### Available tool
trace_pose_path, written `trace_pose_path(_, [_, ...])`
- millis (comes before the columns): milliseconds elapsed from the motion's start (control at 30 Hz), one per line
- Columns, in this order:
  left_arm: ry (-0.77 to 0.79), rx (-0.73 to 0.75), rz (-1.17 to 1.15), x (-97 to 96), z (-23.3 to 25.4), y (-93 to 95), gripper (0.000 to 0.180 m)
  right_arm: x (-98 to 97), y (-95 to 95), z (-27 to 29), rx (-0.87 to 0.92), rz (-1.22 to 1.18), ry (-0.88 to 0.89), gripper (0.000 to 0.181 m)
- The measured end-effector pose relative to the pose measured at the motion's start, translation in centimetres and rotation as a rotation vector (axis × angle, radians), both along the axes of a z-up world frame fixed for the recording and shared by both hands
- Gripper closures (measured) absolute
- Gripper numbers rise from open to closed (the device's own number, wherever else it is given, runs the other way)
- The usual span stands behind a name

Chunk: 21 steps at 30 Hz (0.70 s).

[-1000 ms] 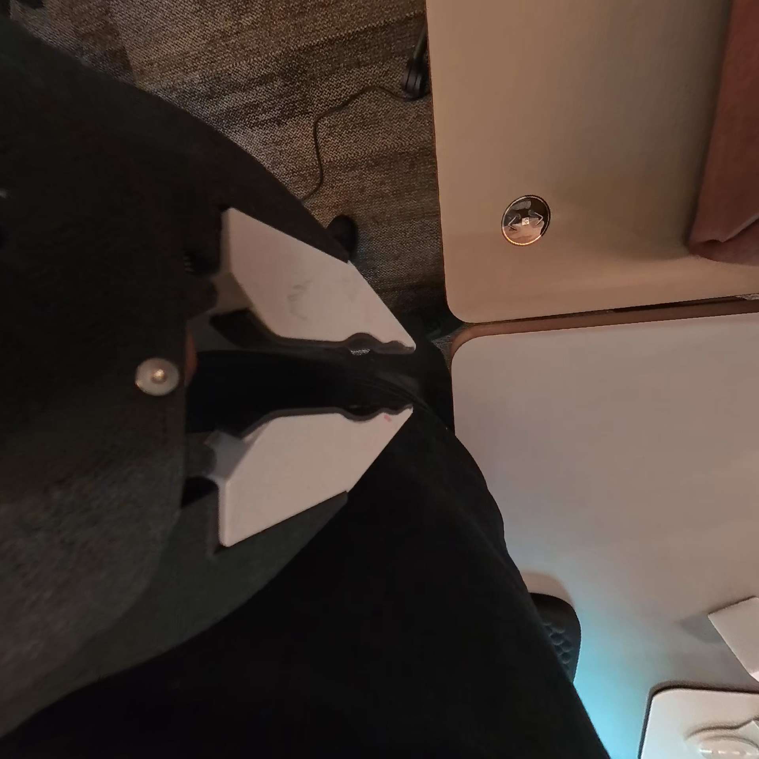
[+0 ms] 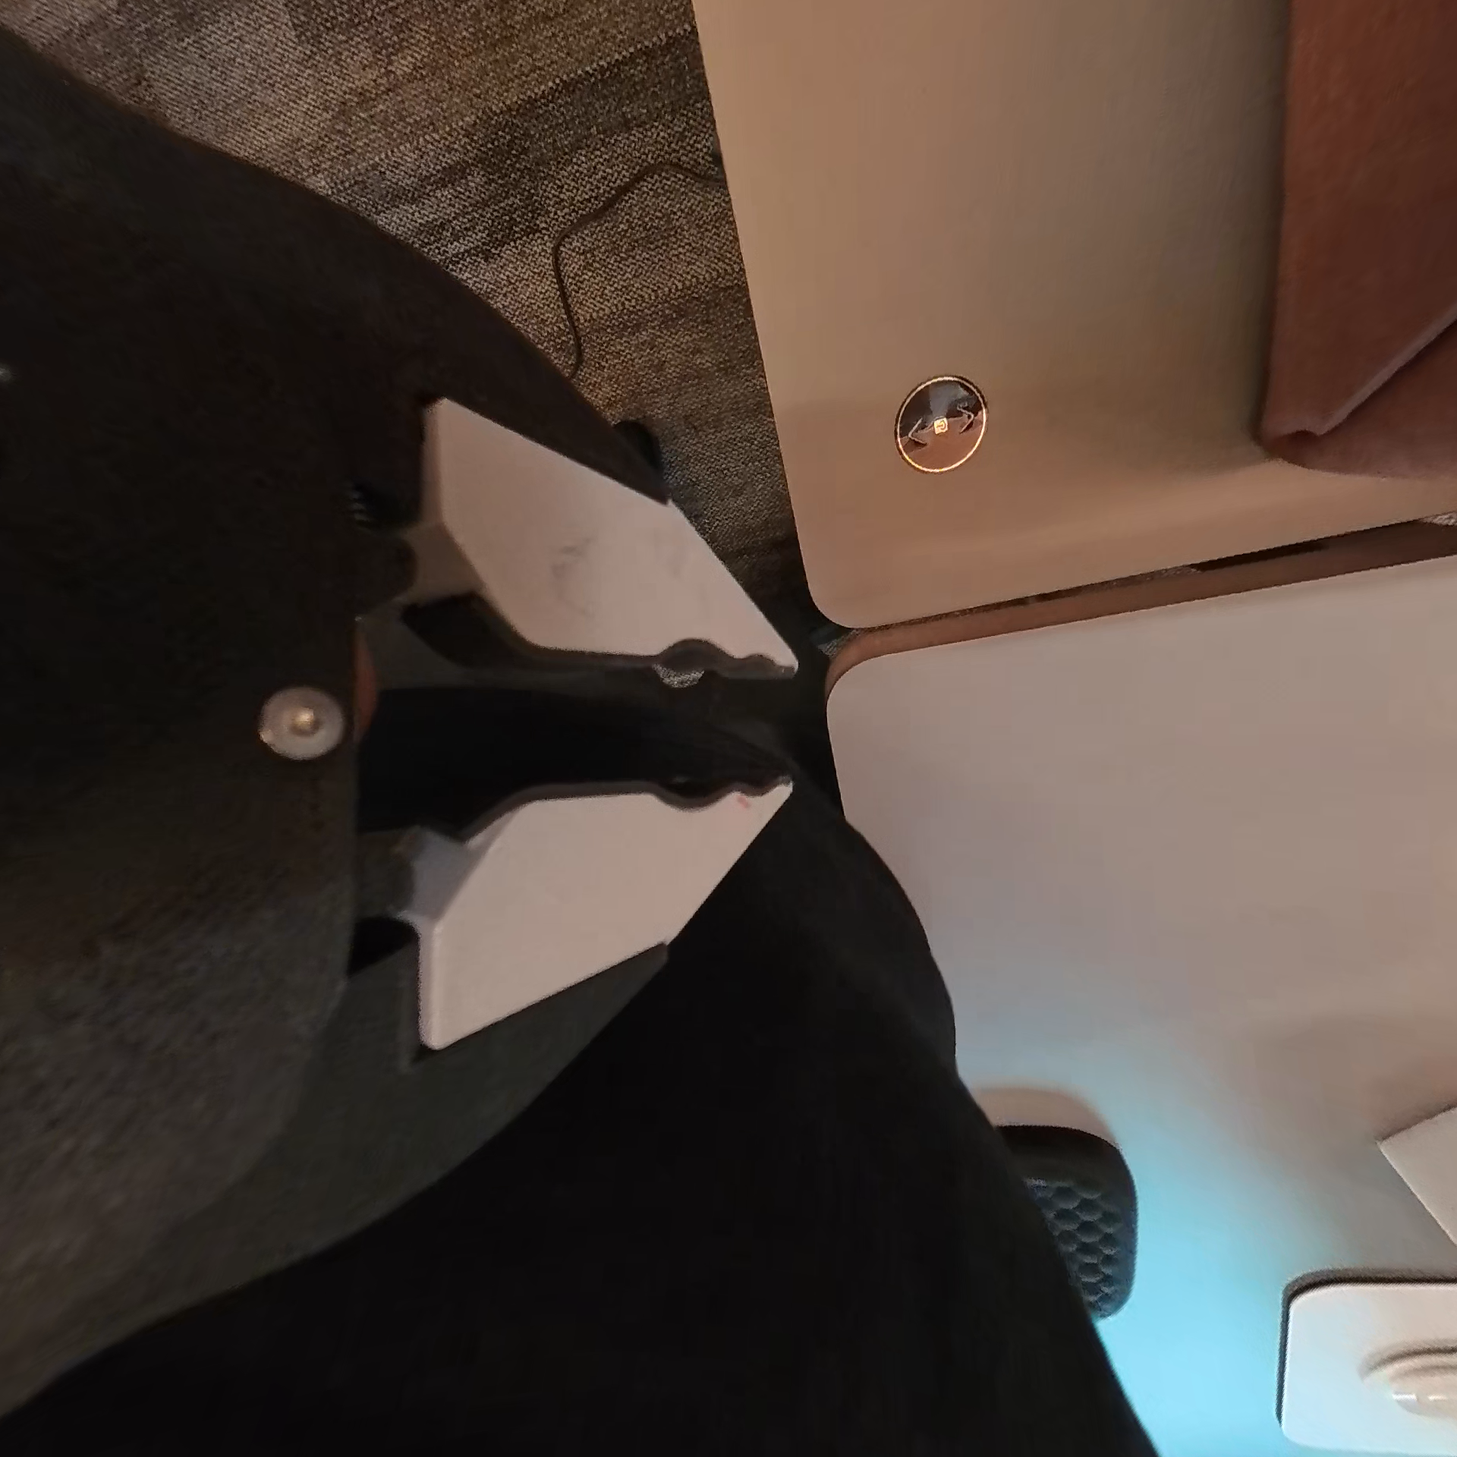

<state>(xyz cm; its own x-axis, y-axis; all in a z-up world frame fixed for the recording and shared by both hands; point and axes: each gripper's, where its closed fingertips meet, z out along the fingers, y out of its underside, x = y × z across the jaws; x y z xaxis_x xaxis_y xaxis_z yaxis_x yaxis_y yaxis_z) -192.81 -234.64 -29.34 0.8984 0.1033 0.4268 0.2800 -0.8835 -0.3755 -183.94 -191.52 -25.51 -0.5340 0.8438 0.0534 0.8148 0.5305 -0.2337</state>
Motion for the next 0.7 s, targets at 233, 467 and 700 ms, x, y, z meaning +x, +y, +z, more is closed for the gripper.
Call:
trace_pose_path(233, [0.011,-0.001,-0.055,0.5,0.3,0.3,0.159,4.6,-3.5,-9.4,0.068,0.083,-0.156,0.108])
trace_pose_path(467, [0.020,-0.003,-0.033,0.3,0.4,-0.1,0.159,4.1,-3.8,-11.0,0.084,0.133,-0.161,0.122])
trace_pose_path(700, [0.010,-0.014,0.005,0.6,0.2,-0.9,0.159,-4.0,2.1,3.3,-0.070,-0.124,0.207,0.122])
